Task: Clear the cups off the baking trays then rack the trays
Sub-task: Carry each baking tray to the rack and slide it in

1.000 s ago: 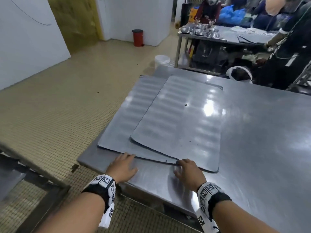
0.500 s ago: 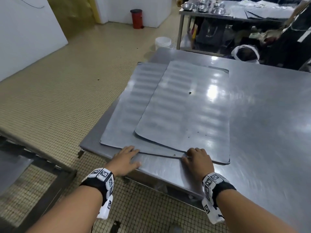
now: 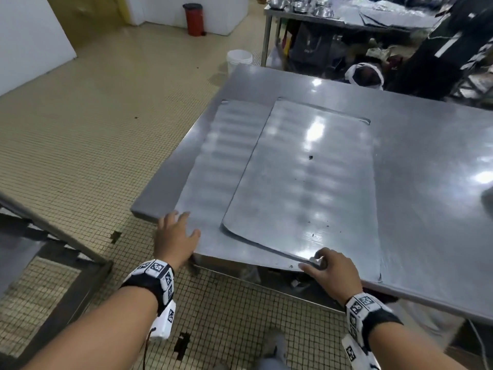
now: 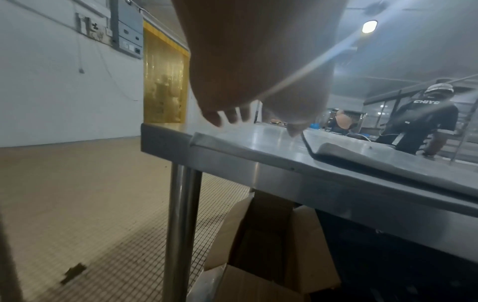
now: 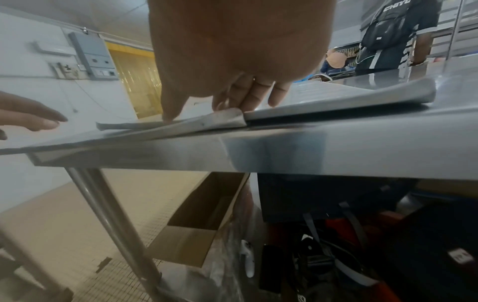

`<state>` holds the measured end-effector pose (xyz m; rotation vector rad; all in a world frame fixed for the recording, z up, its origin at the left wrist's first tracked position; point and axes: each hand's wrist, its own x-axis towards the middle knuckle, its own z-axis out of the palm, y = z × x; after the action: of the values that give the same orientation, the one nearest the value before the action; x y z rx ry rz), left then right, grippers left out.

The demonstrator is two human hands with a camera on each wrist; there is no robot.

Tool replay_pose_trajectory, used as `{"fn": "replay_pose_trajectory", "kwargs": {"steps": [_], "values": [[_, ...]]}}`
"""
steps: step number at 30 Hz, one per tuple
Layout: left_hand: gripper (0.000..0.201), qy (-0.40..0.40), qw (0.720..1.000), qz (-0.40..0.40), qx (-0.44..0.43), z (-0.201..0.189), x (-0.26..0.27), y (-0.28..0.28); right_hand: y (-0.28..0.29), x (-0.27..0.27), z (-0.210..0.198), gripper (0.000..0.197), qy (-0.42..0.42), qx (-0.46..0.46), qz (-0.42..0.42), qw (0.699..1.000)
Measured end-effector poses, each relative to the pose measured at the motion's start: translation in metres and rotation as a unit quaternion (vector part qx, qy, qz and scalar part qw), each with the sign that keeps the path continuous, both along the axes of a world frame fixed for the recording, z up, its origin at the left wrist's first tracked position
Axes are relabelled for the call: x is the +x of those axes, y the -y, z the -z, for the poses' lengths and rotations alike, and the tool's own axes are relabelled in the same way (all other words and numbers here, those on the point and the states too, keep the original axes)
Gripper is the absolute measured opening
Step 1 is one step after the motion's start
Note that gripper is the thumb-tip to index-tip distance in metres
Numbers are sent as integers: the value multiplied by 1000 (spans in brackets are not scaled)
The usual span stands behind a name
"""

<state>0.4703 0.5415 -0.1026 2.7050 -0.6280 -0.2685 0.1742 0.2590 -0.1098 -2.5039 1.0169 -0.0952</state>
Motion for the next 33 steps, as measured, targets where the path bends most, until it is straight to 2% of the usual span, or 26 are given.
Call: {"fn": "replay_pose_trajectory", "kwargs": {"steps": [2, 5, 8, 11, 13, 20, 28, 30, 33], "values": [[69, -47, 995, -85, 1, 7, 5, -11, -7, -3, -1, 46, 19, 22, 19, 999], [66, -150, 973, -141, -100, 20, 11, -20, -14, -2, 2, 43, 21, 21, 0, 1000], [54, -174, 966, -128, -142, 26, 14, -24, -19, 3, 10, 42, 14, 5, -24, 1000], [51, -195, 960, -110, -166, 27, 9, -20, -18, 8, 10, 31, 21, -10, -10, 1000], [52, -209, 955, -101, -185, 26, -5, -14, -14, 7, 9, 26, 24, -10, -2, 1000], [68, -270, 922, -118, -251, 22, -65, 21, 3, 13, 4, 33, -2, -8, -20, 1000], [63, -283, 903, -139, -292, 23, -92, 37, -12, 67, 4, 29, 15, 27, -95, 995], [64, -286, 902, -139, -291, 24, -90, 35, -21, 79, 7, 24, 26, 29, -83, 996], [64, -292, 901, -132, -292, 24, -90, 34, -28, 89, 14, 16, 60, 69, -6, 996]]}}
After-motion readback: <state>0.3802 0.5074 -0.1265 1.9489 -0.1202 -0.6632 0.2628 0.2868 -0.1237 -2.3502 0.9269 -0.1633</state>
